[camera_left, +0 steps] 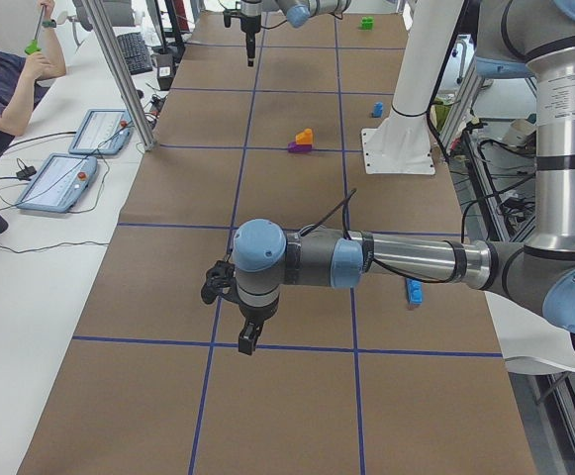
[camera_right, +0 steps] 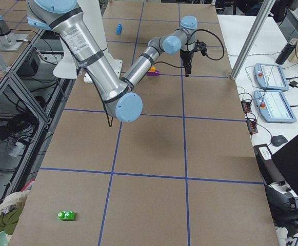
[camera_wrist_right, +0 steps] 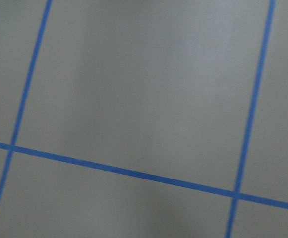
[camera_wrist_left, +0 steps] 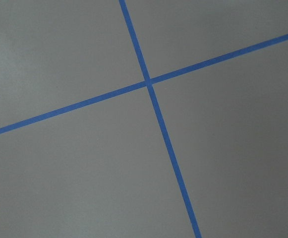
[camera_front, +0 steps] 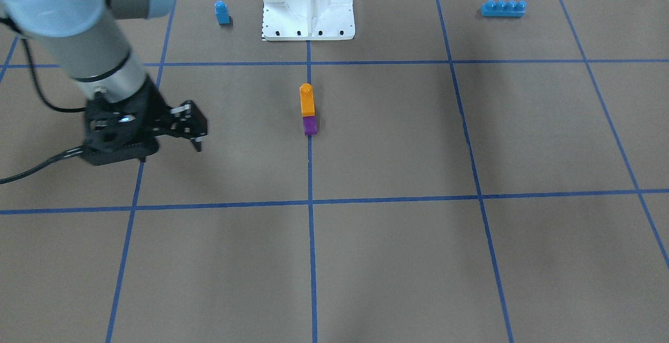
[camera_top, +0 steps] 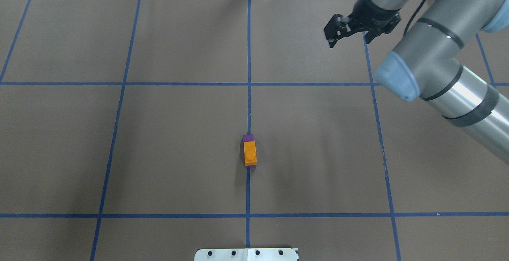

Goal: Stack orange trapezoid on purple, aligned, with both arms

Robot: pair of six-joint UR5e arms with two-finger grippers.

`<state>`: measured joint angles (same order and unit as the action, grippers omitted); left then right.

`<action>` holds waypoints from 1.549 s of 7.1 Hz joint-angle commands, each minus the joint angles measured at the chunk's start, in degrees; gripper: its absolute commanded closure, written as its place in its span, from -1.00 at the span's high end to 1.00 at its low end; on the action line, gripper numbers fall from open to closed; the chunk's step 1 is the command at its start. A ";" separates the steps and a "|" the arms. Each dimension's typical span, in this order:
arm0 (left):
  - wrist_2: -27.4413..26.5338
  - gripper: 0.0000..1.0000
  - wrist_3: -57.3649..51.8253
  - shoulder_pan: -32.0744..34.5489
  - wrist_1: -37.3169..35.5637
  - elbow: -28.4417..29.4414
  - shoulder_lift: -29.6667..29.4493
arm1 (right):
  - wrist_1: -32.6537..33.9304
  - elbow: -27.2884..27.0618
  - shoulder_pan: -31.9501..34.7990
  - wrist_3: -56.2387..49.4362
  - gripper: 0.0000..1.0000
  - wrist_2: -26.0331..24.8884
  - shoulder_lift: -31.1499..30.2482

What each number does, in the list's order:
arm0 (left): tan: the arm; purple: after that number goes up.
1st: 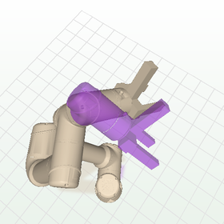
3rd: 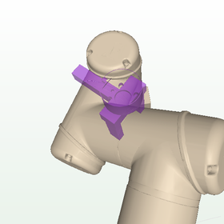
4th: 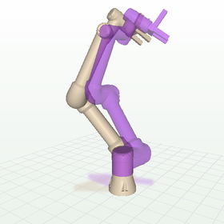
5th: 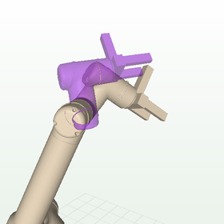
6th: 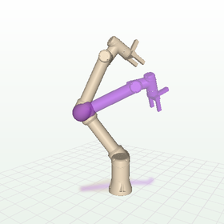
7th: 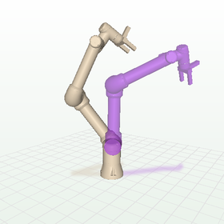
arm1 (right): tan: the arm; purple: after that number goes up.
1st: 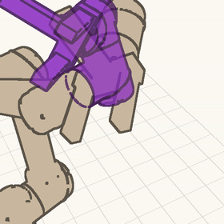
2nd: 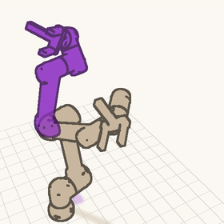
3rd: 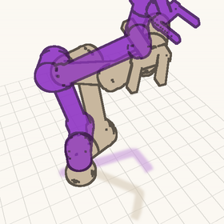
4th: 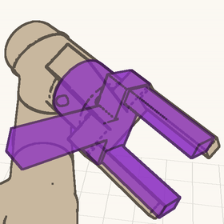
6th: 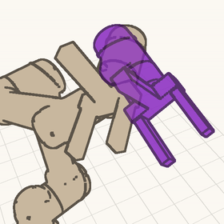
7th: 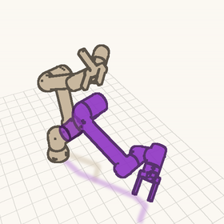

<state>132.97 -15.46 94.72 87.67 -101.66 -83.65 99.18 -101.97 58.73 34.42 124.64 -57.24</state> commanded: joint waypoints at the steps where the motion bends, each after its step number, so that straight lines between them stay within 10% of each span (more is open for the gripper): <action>1: -0.08 1.00 7.25 0.64 0.13 -0.37 0.06 | 0.23 0.37 13.55 -21.75 1.00 6.28 -11.17; 5: 0.27 1.00 7.11 0.64 0.39 -0.12 0.06 | -0.48 -0.34 22.74 -28.18 1.00 7.02 -31.06; 11: 0.53 1.00 7.29 0.64 0.48 -1.08 0.06 | -8.21 -0.25 27.76 -36.80 1.00 7.46 -39.71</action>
<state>133.37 -8.34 95.36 88.15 -102.06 -83.58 91.93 -102.47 86.10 -1.82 132.00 -96.17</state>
